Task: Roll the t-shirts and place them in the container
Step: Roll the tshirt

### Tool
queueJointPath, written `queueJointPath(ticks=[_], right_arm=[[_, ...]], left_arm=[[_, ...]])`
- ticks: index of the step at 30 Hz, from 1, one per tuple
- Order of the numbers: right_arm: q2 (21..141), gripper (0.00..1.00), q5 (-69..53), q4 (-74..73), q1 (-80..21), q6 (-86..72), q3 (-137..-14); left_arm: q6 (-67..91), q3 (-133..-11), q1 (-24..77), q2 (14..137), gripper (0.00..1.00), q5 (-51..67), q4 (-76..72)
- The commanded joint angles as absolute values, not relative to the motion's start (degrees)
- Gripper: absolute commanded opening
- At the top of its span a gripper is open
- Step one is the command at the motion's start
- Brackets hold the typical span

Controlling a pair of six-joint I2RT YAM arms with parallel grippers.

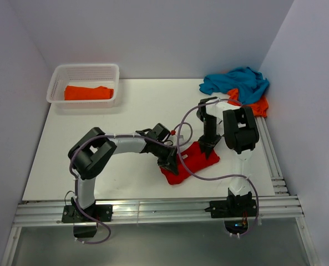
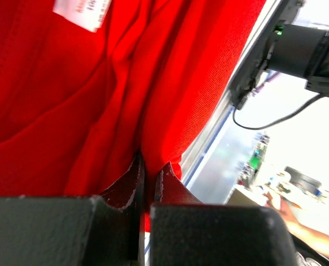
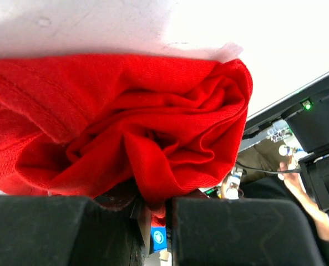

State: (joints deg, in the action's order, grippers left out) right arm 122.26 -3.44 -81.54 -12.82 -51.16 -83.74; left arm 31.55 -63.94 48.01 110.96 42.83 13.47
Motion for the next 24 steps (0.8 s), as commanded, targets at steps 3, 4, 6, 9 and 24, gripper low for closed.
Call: queueJointPath(ticks=[3, 4, 6, 9, 24], right_arm=[[125.06, 0.02, 8.35, -82.88, -10.63, -53.00, -85.95], [125.42, 0.02, 8.44, -82.88, -10.55, -52.82, -86.04], [126.29, 0.00, 9.40, -82.88, -10.55, -52.47, -85.78], [126.04, 0.00, 11.33, -82.88, -10.55, -51.86, -83.94], [120.58, 0.05, 13.62, -82.53, -9.58, -51.24, -73.11]], left_arm=[[28.39, -59.59, 43.78, 117.49, 0.00, 43.76, 23.46], [28.39, -59.59, 43.51, 118.47, 0.00, 44.64, 23.64], [28.39, -59.59, 43.24, 120.67, 0.00, 45.44, 23.82], [28.91, -59.41, 43.24, 121.99, 0.00, 47.81, 23.55], [35.42, -55.02, 48.34, 116.36, 0.01, 49.04, 20.82]])
